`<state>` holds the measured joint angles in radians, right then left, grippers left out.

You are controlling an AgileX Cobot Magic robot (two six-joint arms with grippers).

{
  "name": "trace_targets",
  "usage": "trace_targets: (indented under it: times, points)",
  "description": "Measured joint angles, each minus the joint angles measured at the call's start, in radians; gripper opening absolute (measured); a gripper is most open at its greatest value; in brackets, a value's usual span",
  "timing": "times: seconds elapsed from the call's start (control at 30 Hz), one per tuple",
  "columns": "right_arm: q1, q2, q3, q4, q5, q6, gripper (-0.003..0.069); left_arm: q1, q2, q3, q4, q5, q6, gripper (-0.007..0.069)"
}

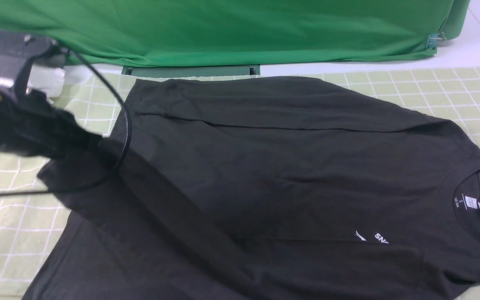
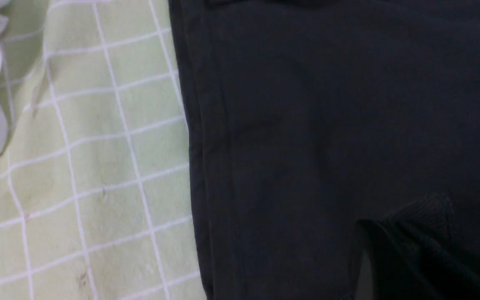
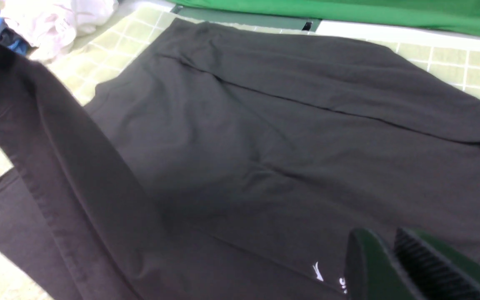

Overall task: Fold a long-sleeved shirt over a green coffee tablecloth.
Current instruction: 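Fold the left side of the black T-shirt inward over its body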

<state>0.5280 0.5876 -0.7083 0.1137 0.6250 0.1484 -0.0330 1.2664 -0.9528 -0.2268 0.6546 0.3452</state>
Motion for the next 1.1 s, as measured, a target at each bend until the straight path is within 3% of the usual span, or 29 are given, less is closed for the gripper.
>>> trace_targets:
  times: [0.2,0.6,0.77,0.93,1.1]
  points:
    - [0.0,0.042,0.0,0.0,-0.003,0.0,0.0098,-0.082,0.083,-0.108,-0.01,-0.005,0.052,0.002]
    - [0.0,0.154,0.0,0.0,-0.004,0.001,0.0113,-0.24,0.192,-0.38,-0.006,-0.008,0.026,0.002]
    - [0.0,0.168,0.0,0.0,-0.005,0.001,0.0122,-0.247,0.193,-0.439,0.065,-0.025,0.006,0.002]
    - [0.0,0.168,0.0,0.0,-0.007,0.001,0.0124,-0.195,0.272,-0.44,0.265,-0.025,-0.161,0.002]
    - [0.0,0.168,0.0,0.0,-0.007,0.001,0.0132,-0.16,0.421,-0.44,0.298,-0.027,-0.19,0.002]
